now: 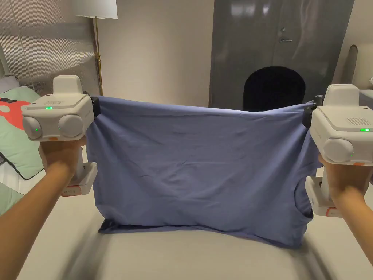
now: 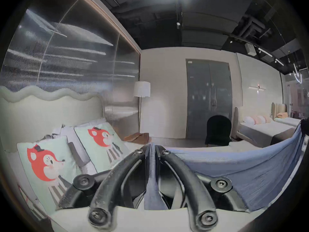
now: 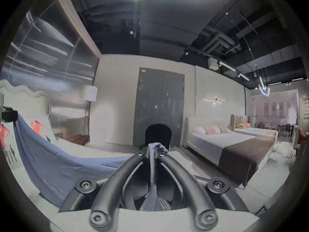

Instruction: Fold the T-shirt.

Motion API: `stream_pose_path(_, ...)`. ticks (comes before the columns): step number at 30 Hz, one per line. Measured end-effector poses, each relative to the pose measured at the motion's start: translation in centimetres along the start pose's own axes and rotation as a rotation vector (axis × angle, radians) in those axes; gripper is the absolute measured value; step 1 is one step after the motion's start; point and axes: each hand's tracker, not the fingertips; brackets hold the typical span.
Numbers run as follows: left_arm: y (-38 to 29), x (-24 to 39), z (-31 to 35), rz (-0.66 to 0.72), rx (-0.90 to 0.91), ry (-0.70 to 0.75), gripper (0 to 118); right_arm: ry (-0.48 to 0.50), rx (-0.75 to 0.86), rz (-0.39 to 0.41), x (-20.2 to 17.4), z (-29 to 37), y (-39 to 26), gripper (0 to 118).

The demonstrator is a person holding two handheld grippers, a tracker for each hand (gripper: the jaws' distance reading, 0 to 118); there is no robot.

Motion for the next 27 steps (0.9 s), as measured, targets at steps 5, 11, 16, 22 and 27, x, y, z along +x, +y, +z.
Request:
stream_pose_path(5, -6.5, -0.4, 0.9, -0.032, -0.118, 0.001, 3, 0.022, -0.114, 0.010, 0.4, 0.6, -6.2, 3)
stream_pose_path(11, -12.3, -1.7, 4.6, -0.027, -0.207, -0.001, 3, 0.039, -0.208, -0.022, 0.9, 4.6, -11.4, 3)
stream_pose_path(16, -16.2, -3.3, 9.2, -0.049, -0.276, -0.010, 3, 0.052, -0.279, -0.041, 1.5, 9.2, -14.5, 3)
stream_pose_path(22, -19.3, -5.8, 16.1, -0.028, -0.340, -0.014, 3, 0.085, -0.328, -0.036, 2.5, 16.7, -16.9, 4)
stream_pose_path(27, -22.2, -8.0, 22.3, -0.041, -0.383, -0.027, 3, 0.118, -0.364, -0.011, 3.4, 22.9, -18.4, 4)
